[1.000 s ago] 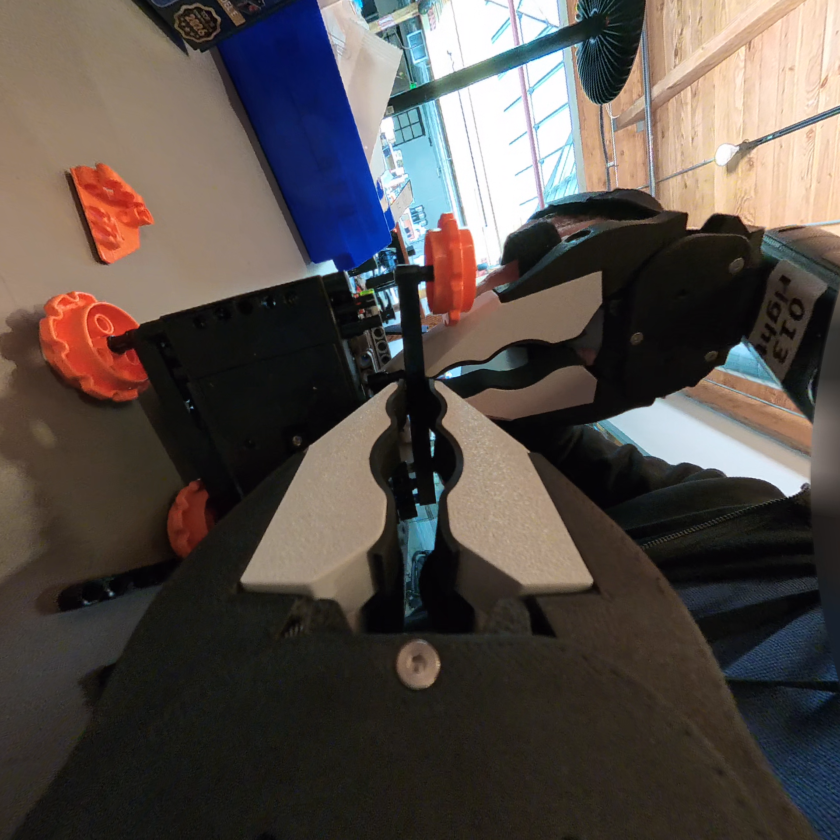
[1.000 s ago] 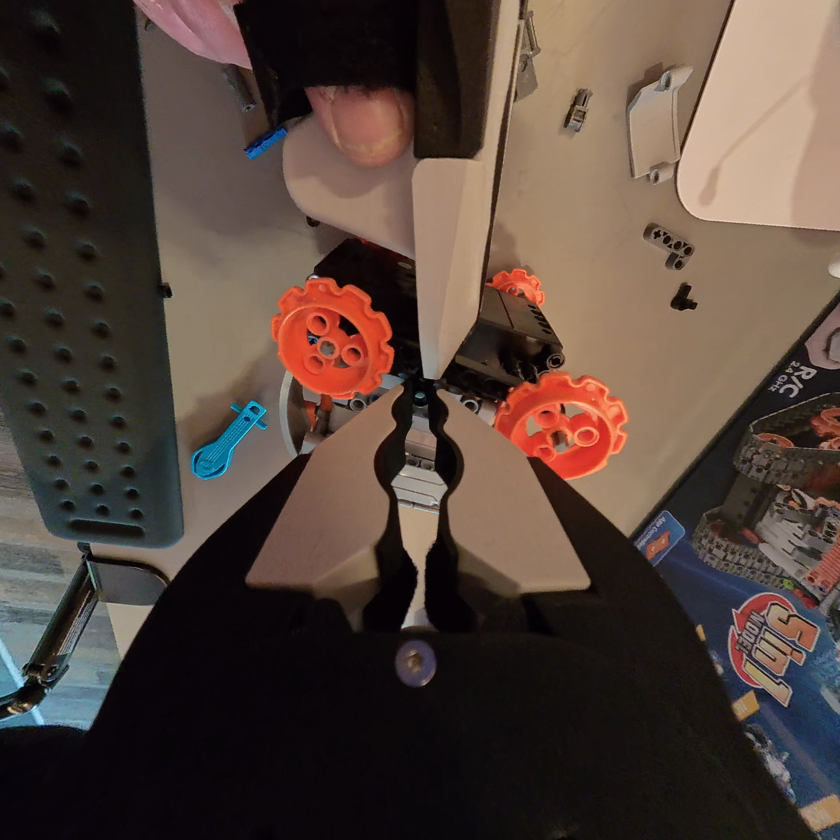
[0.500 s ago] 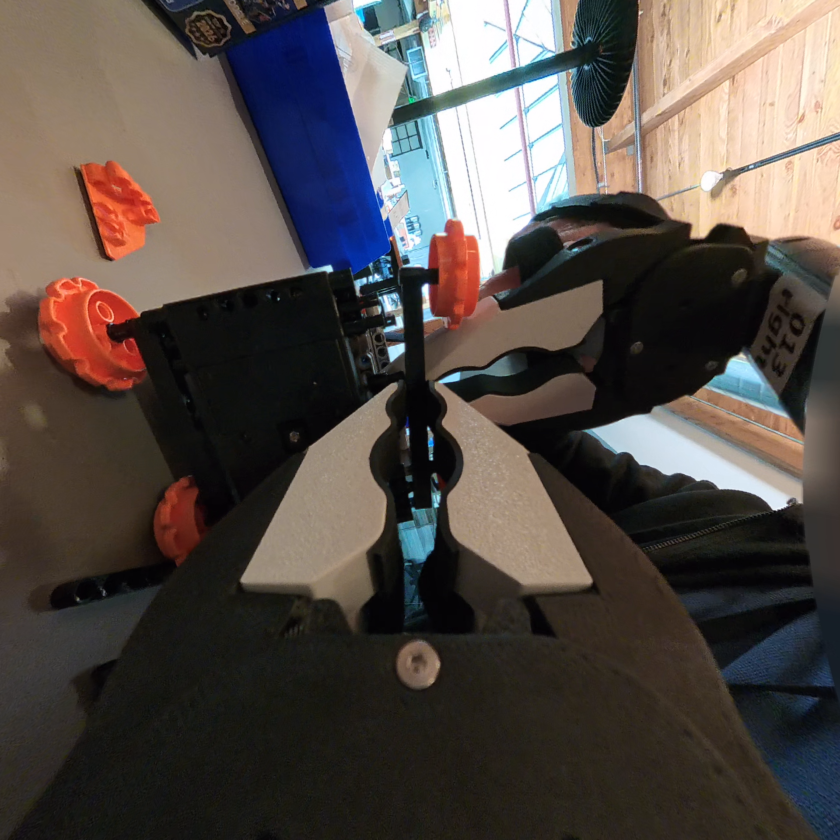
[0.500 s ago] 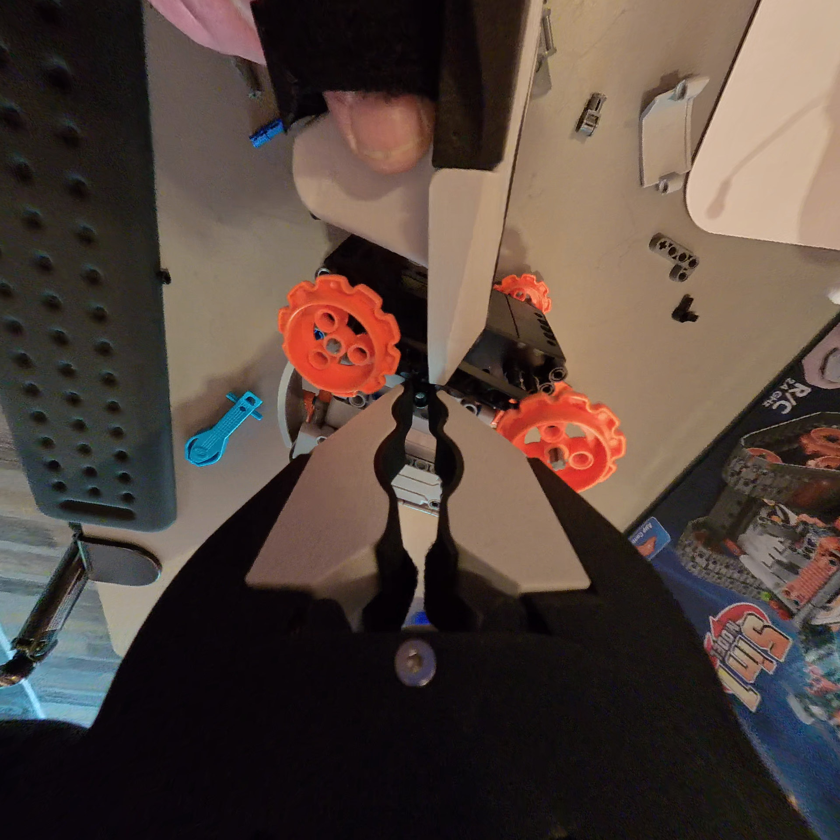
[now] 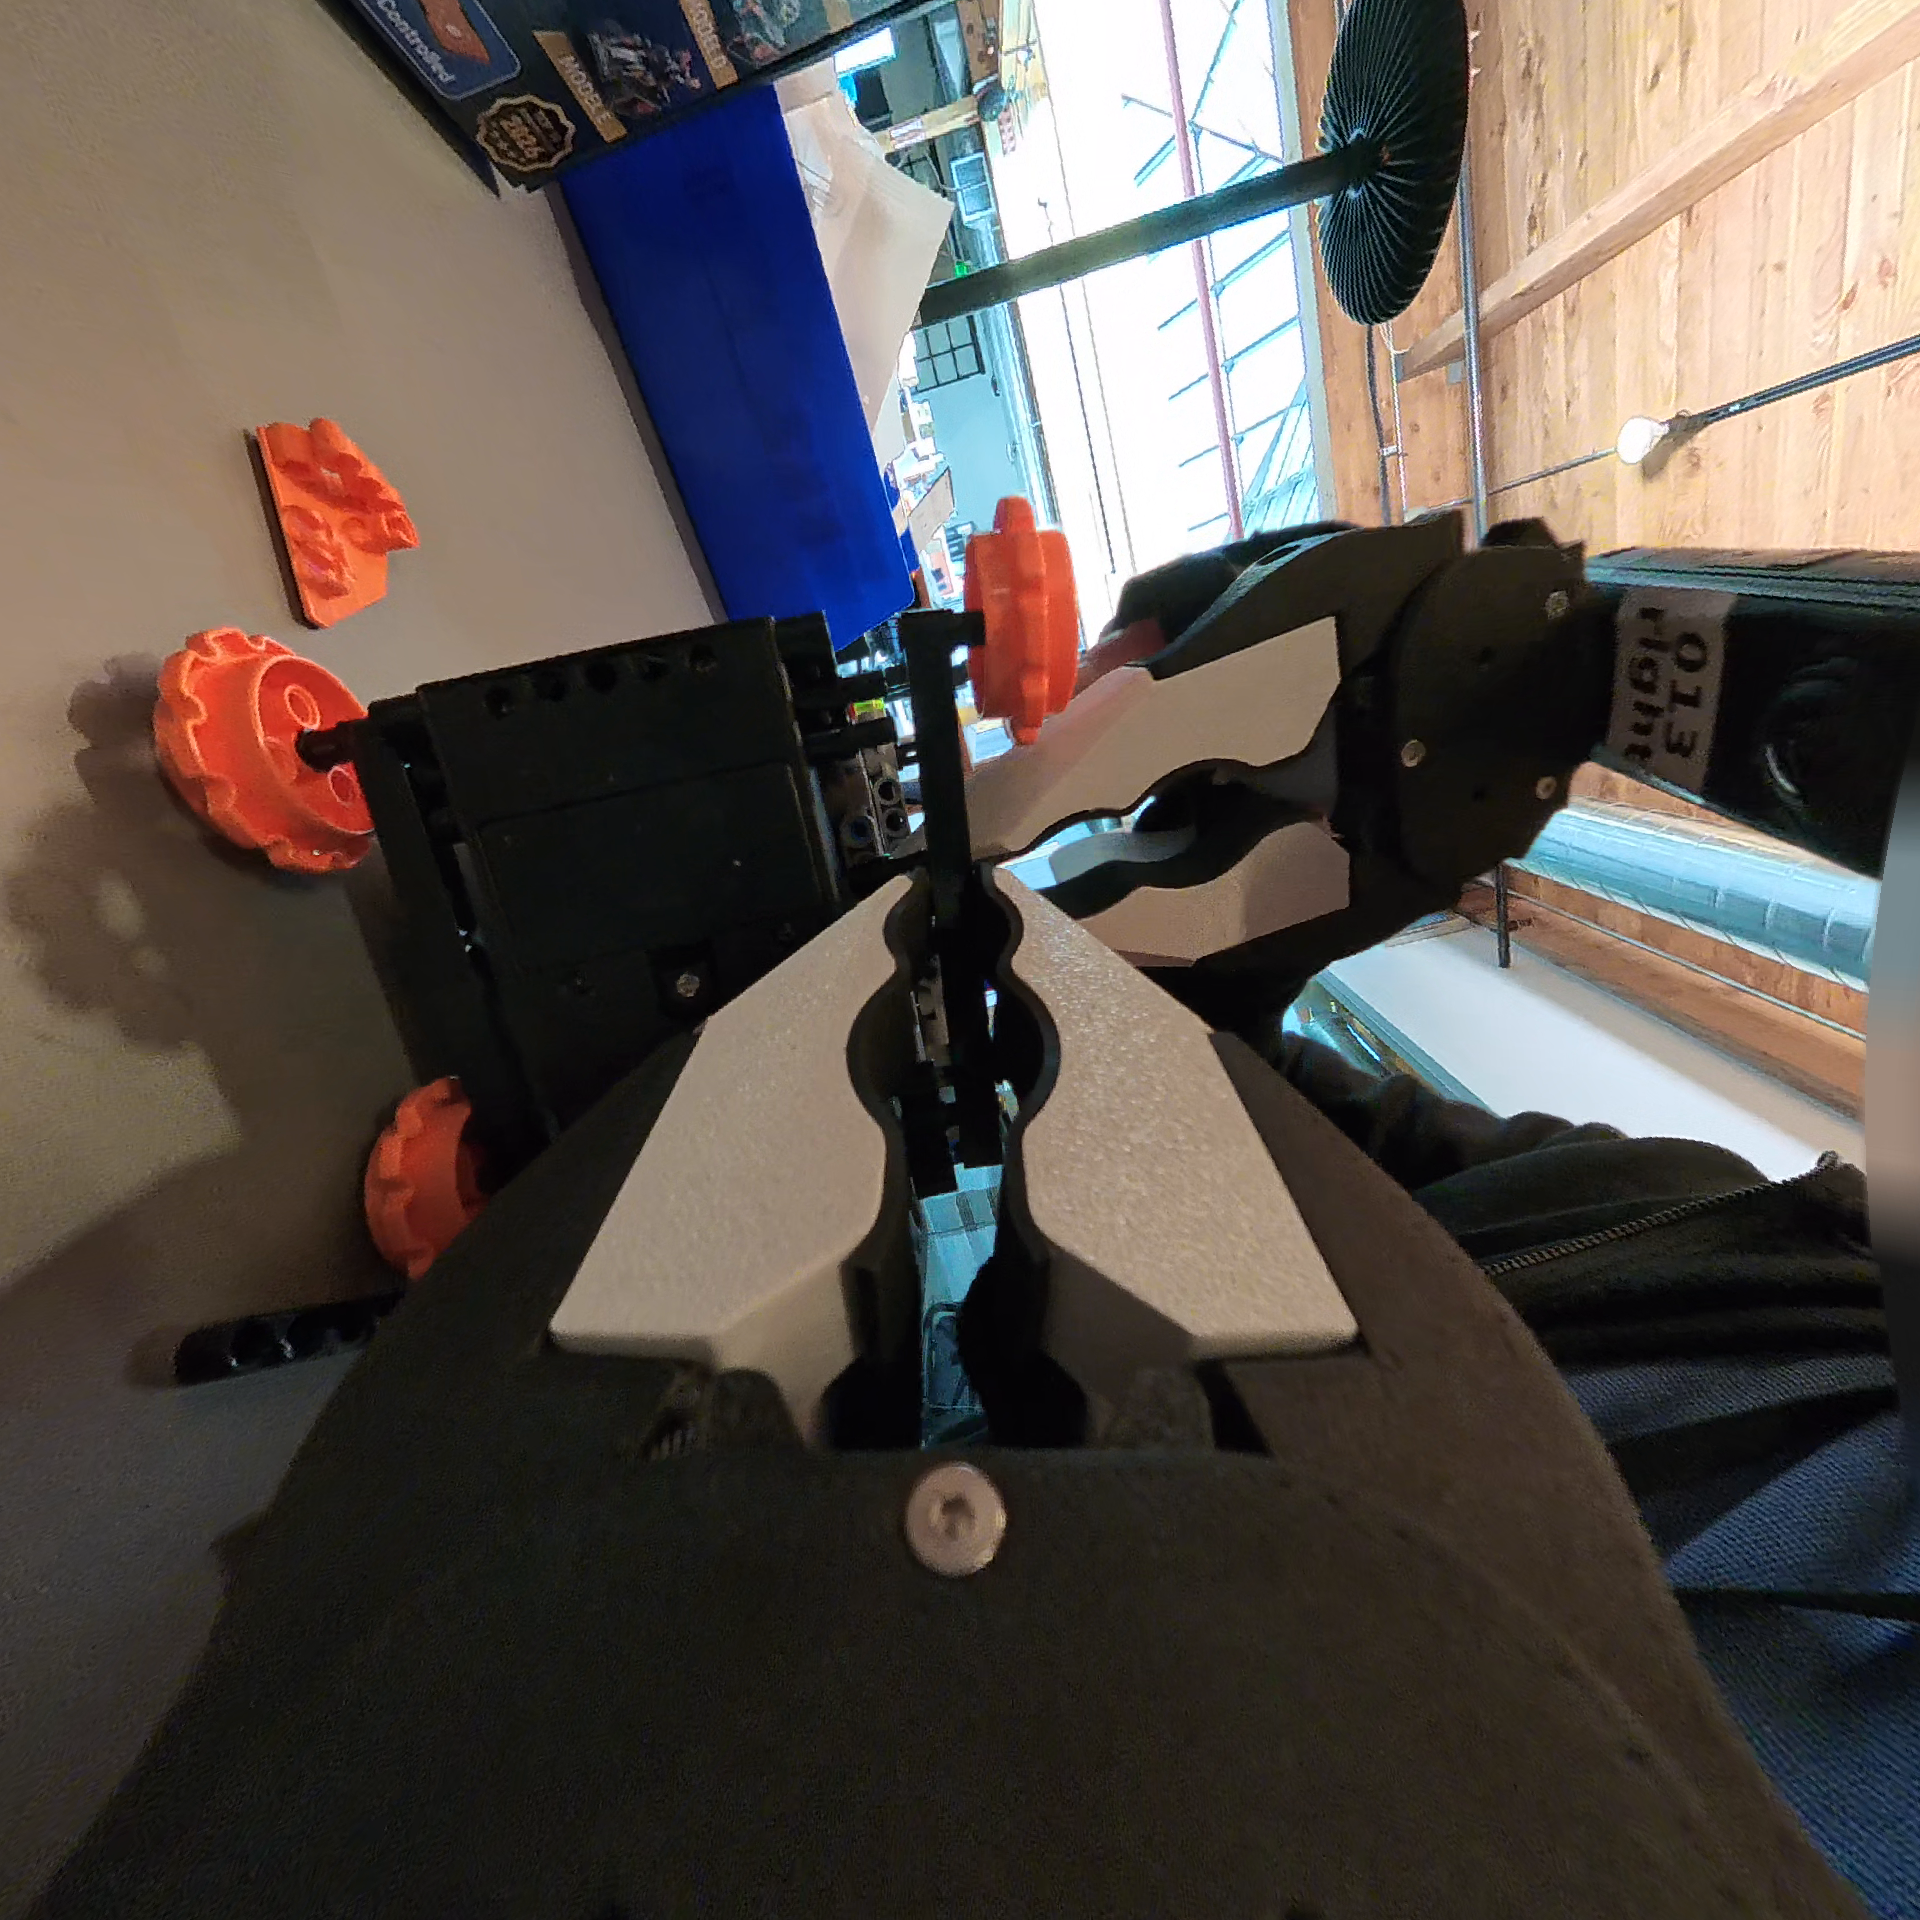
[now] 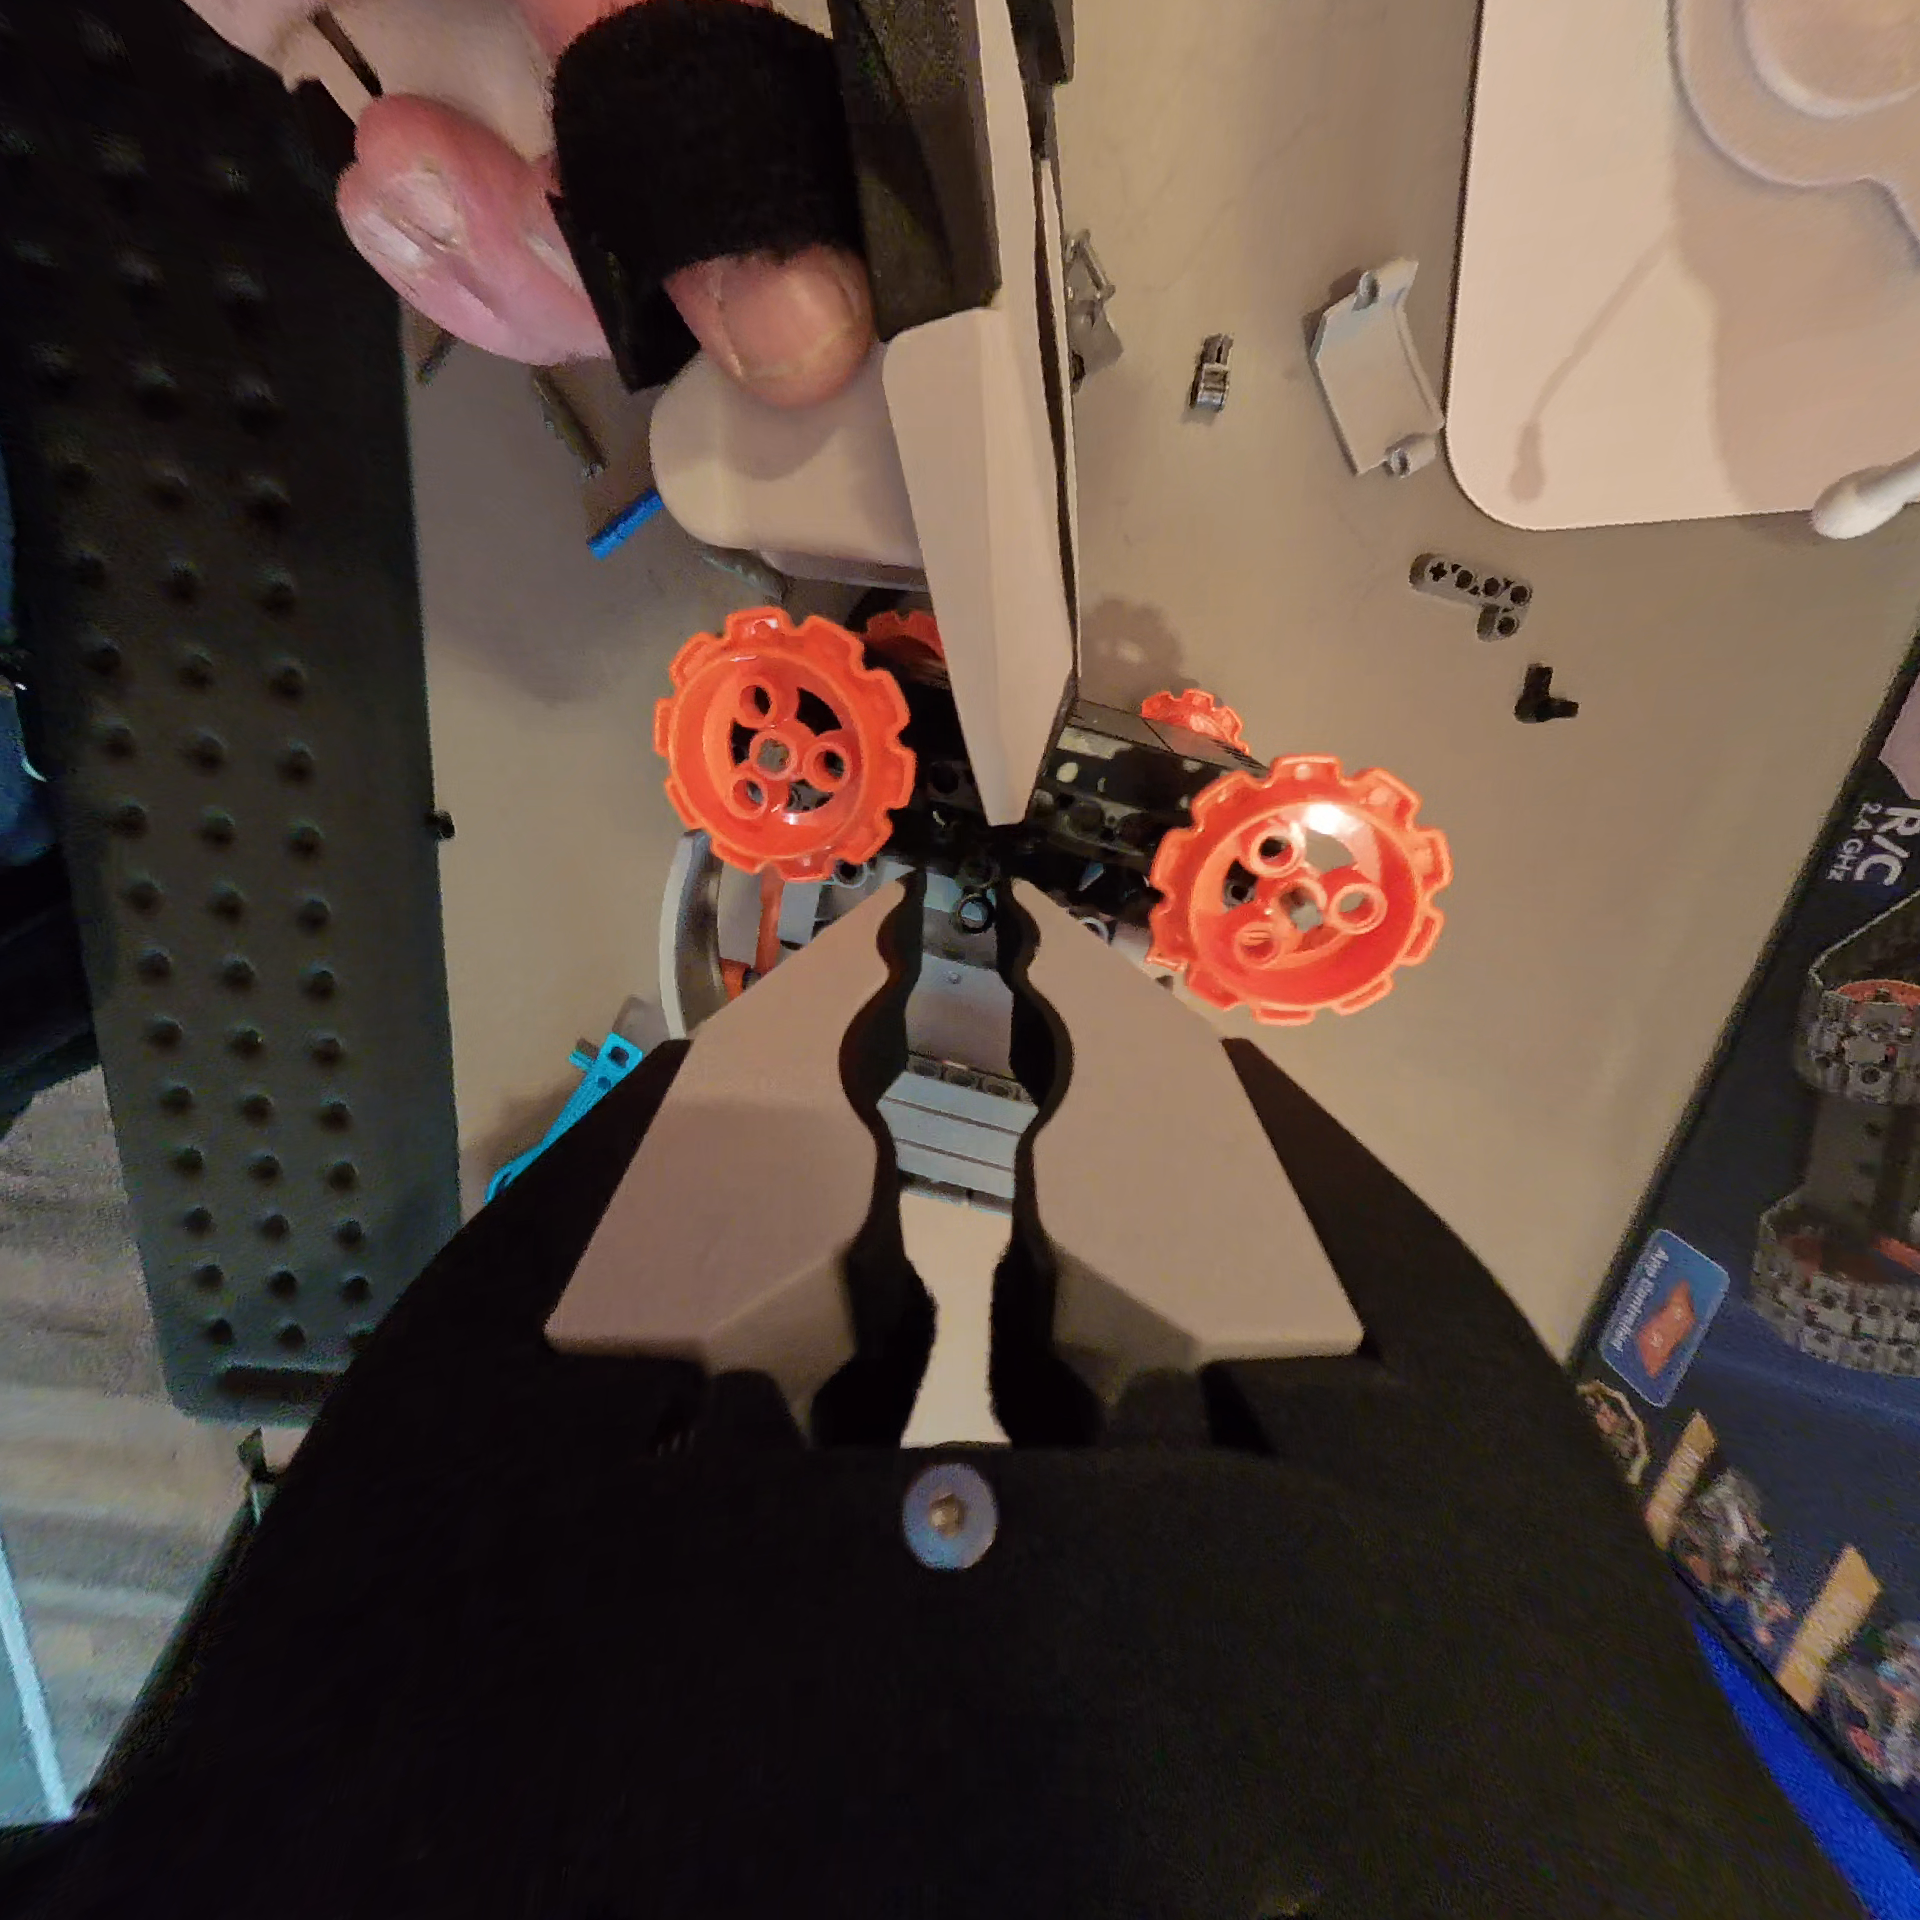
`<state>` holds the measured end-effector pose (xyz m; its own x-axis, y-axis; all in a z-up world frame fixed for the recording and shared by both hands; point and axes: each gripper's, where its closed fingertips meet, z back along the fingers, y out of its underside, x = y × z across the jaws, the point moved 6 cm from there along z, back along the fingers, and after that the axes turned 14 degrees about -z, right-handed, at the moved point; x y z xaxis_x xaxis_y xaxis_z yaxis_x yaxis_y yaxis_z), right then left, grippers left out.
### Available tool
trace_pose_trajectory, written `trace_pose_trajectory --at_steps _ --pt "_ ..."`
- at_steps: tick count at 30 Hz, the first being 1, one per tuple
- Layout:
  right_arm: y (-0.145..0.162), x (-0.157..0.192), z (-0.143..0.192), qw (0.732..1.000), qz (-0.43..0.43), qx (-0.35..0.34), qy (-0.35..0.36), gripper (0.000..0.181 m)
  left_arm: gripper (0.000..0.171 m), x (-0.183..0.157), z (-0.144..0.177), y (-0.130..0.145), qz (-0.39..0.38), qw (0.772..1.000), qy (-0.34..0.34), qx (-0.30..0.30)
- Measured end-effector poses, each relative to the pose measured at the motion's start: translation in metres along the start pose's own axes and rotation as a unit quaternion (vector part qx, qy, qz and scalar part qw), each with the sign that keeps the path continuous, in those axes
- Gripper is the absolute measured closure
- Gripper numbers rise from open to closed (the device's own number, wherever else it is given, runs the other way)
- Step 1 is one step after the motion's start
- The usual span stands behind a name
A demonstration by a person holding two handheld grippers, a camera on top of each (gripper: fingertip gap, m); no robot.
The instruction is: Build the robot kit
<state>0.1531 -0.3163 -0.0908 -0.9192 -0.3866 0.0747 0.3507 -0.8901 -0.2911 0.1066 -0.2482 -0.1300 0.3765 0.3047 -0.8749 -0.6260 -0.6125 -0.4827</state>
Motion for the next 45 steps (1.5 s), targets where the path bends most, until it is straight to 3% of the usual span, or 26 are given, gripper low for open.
trace_pose_trajectory --at_steps 7,29,45 --pt "0.004 0.004 0.005 0.996 -0.032 -0.088 0.014 0.174 0.165 0.000 -0.001 -0.001 -0.001 1.000 -0.002 0.001" --pt "0.005 -0.004 -0.003 0.984 -0.102 -0.148 0.007 0.178 0.164 0.000 0.000 -0.001 0.006 1.000 0.004 0.008" --pt "0.012 -0.004 -0.005 0.977 -0.077 -0.198 -0.017 0.177 0.164 -0.003 0.000 -0.001 -0.050 0.998 -0.021 0.019"
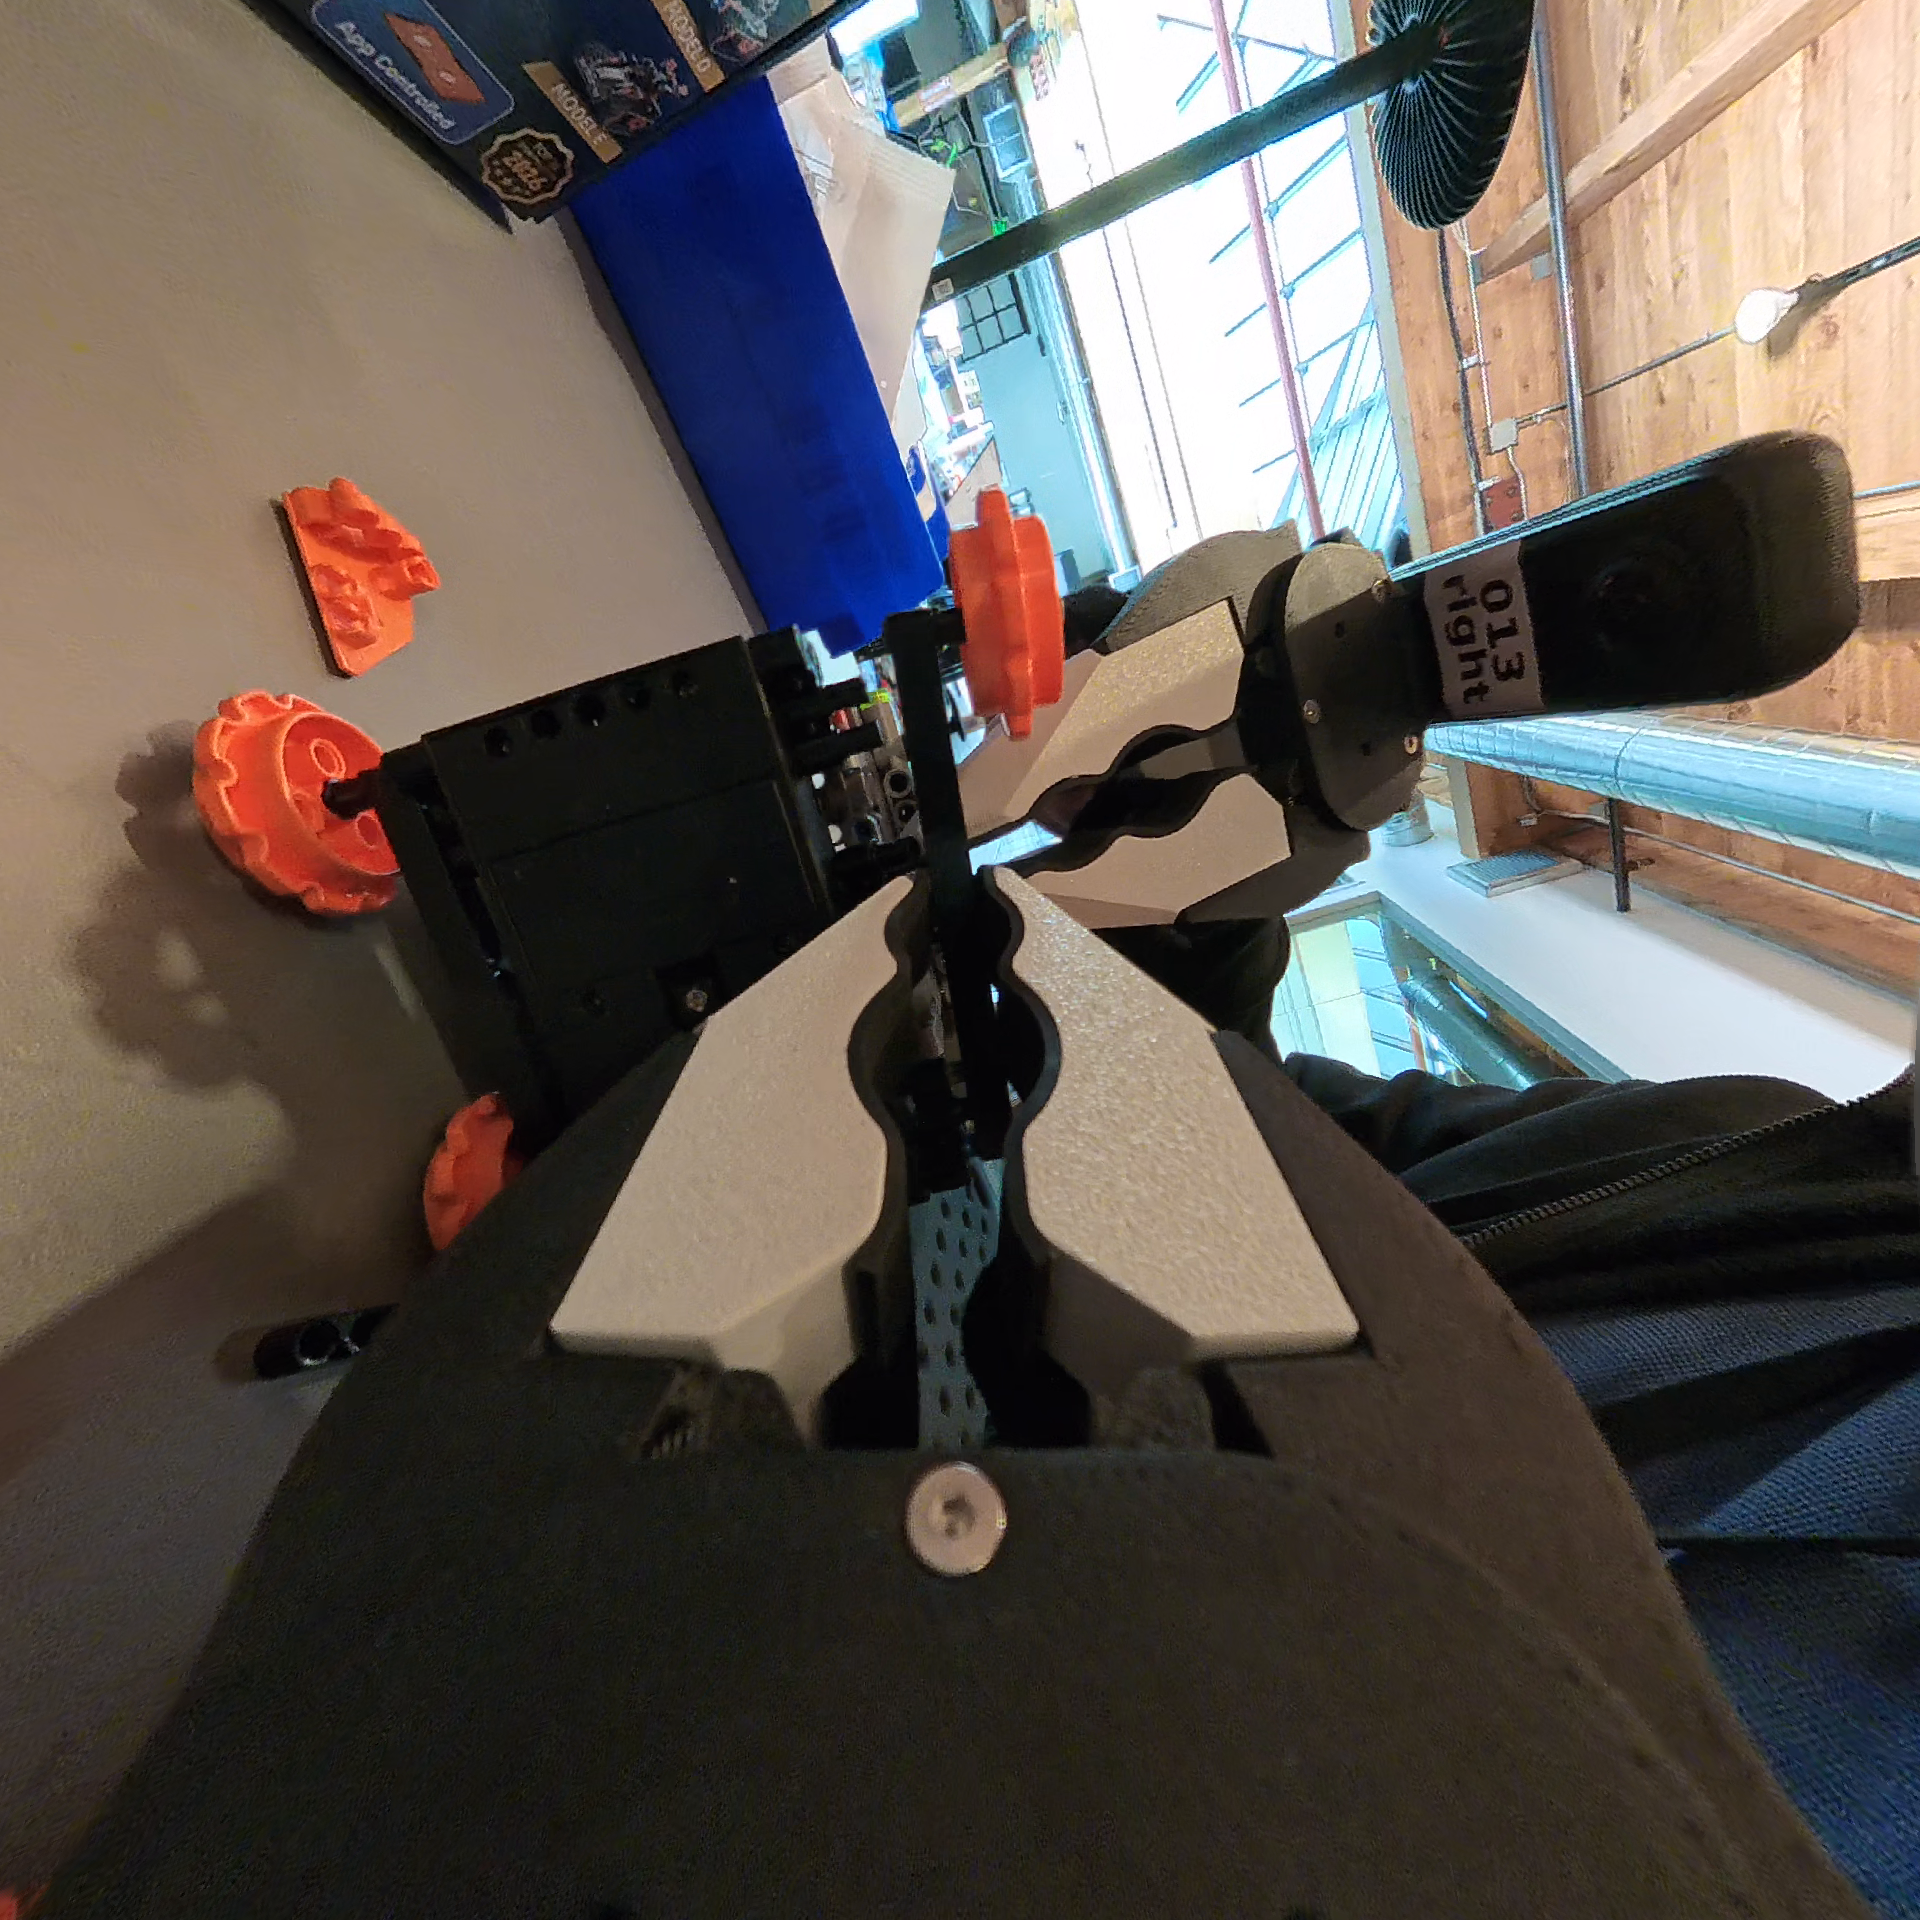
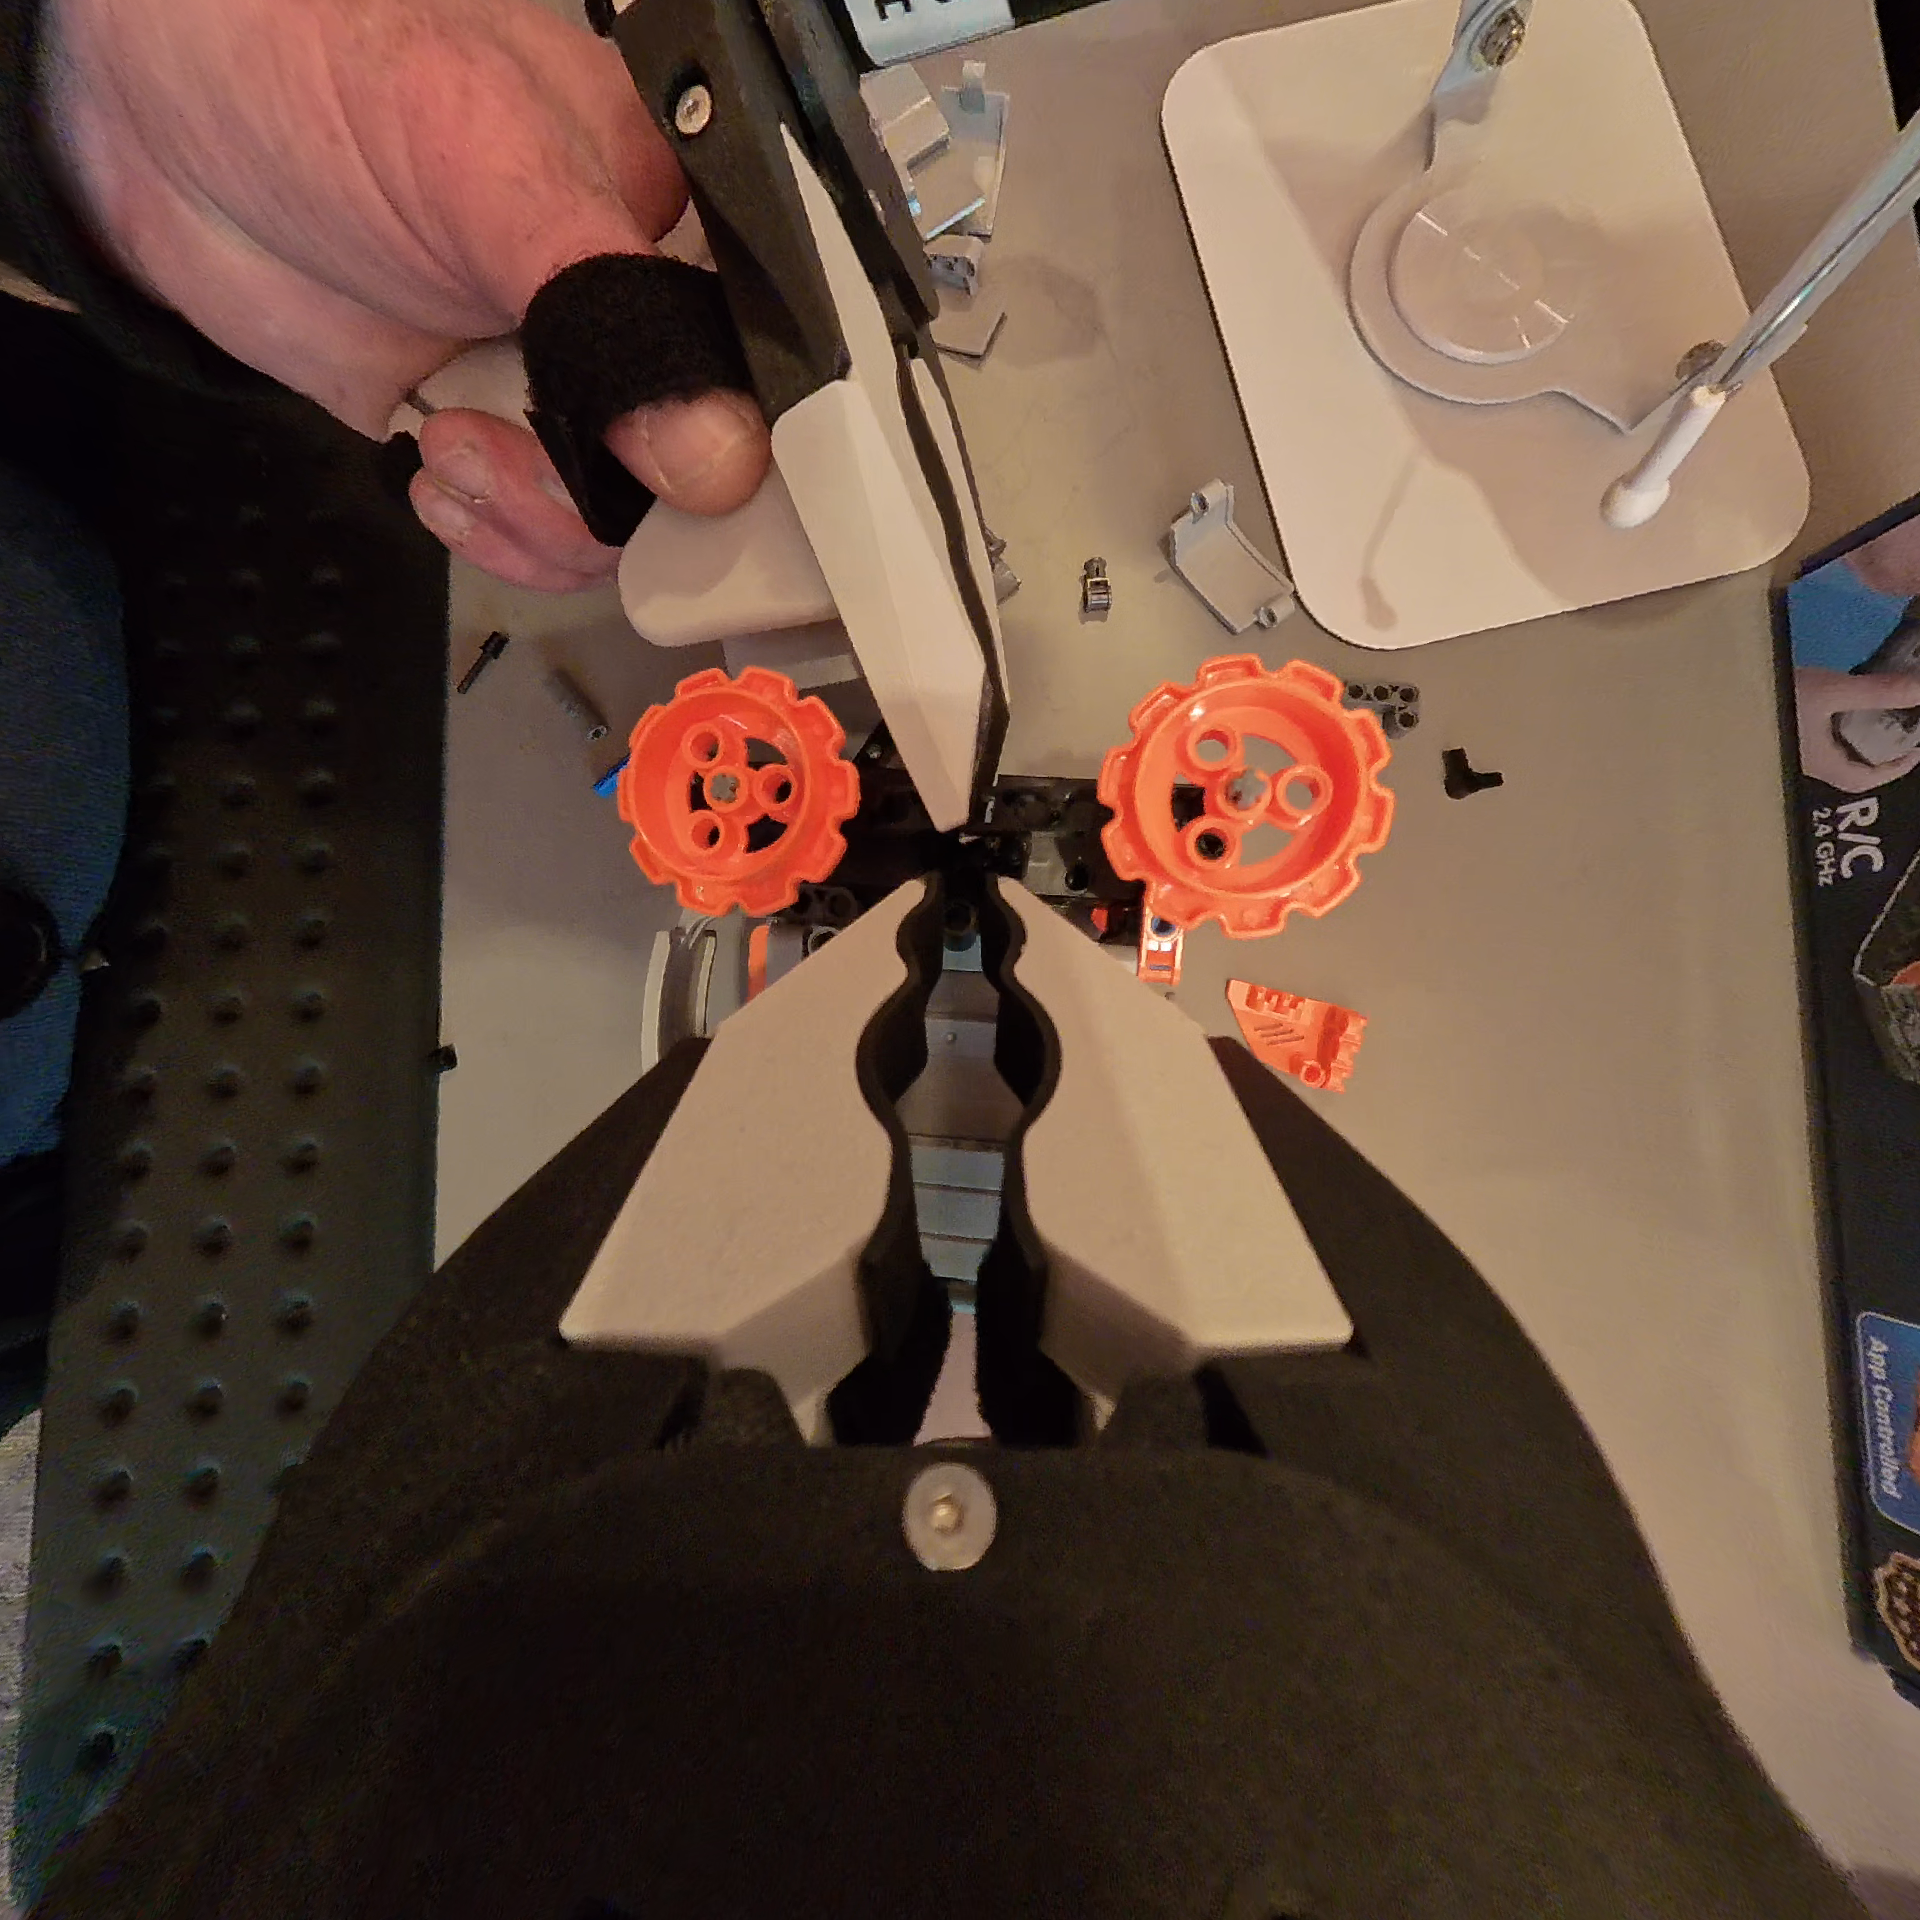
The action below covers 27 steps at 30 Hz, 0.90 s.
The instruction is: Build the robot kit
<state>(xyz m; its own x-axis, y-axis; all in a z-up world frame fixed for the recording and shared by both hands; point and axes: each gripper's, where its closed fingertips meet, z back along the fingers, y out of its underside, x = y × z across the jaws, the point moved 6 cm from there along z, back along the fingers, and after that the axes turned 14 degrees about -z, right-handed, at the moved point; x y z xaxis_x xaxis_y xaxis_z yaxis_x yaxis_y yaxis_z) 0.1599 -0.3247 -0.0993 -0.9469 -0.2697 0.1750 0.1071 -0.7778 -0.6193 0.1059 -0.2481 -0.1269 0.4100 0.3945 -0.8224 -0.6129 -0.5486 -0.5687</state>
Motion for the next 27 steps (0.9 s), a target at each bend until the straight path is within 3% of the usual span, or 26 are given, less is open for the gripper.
trace_pose_trajectory --at_steps 5,11,15,27 --pt "0.000 -0.002 0.000 1.000 0.005 -0.004 -0.012 0.177 0.166 -0.002 0.014 -0.011 -0.021 1.000 -0.002 -0.014" --pt "0.001 -0.001 -0.001 1.000 0.004 -0.019 -0.025 0.177 0.155 -0.004 0.012 -0.010 -0.072 0.996 -0.038 0.030" --pt "0.002 0.001 -0.001 0.999 0.004 -0.030 -0.030 0.177 0.163 -0.003 0.006 -0.011 -0.099 0.993 -0.048 0.036" --pt "0.006 0.002 0.000 0.998 0.010 -0.047 -0.044 0.177 0.165 -0.002 0.003 -0.011 -0.093 0.995 -0.037 0.018"
